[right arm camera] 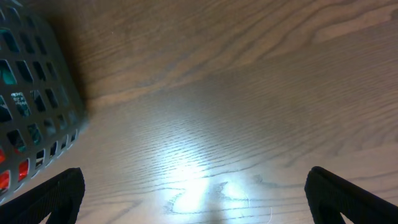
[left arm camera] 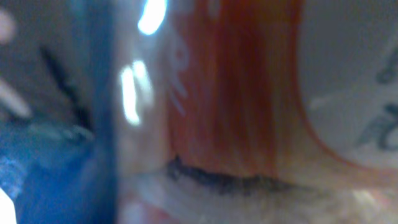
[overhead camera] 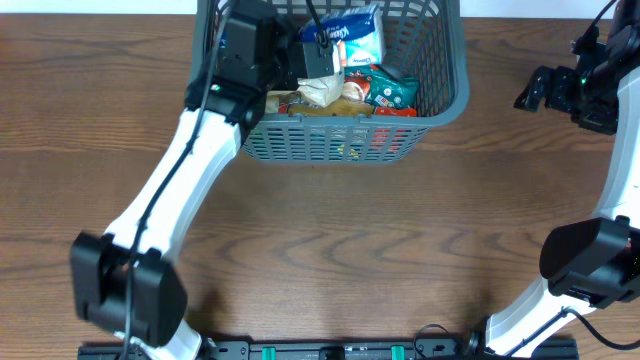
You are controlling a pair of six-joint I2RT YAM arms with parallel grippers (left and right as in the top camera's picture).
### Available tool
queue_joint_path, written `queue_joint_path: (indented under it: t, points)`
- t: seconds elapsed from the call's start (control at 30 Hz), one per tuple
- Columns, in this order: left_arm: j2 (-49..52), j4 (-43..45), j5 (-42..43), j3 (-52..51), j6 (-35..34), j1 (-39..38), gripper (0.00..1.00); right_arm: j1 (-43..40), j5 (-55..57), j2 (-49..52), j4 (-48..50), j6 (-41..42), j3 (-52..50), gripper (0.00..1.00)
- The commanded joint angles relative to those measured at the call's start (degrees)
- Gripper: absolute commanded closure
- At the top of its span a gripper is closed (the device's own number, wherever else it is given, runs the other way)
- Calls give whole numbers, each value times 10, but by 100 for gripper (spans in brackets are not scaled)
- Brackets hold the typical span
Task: Pack container
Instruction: 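Raise the multi-pack over the basket rim with the left gripper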
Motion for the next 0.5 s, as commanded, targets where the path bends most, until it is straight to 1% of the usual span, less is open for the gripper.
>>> queue_joint_path:
  t: [0.0, 0.13, 0.3, 0.33, 0.37, 0.4, 0.43, 0.47]
  points:
    - [28, -6, -30, 21, 23, 2, 94, 1, -6, -8, 0, -10, -1, 1]
    - [63, -54, -30, 21, 23, 1, 94, 1, -6, -8, 0, -10, -1, 1]
    - [84, -99, -30, 21, 22, 1, 94, 1, -6, -8, 1, -10, -1, 1]
    - [84, -105, -30, 21, 22, 1, 92, 1, -6, -8, 1, -10, -1, 1]
    - [84, -106, -31, 21, 16, 0, 85, 1, -6, -8, 1, -10, -1, 1]
    - [81, -104, -31, 21, 14, 0, 75, 1, -6, -8, 1, -10, -1, 1]
    - [76, -100, -34, 21, 9, 0, 69, 1, -6, -8, 2, -10, -1, 1]
    - [72, -91, -42, 22, 0, -1, 66, 1, -6, -8, 4, -11, -1, 1]
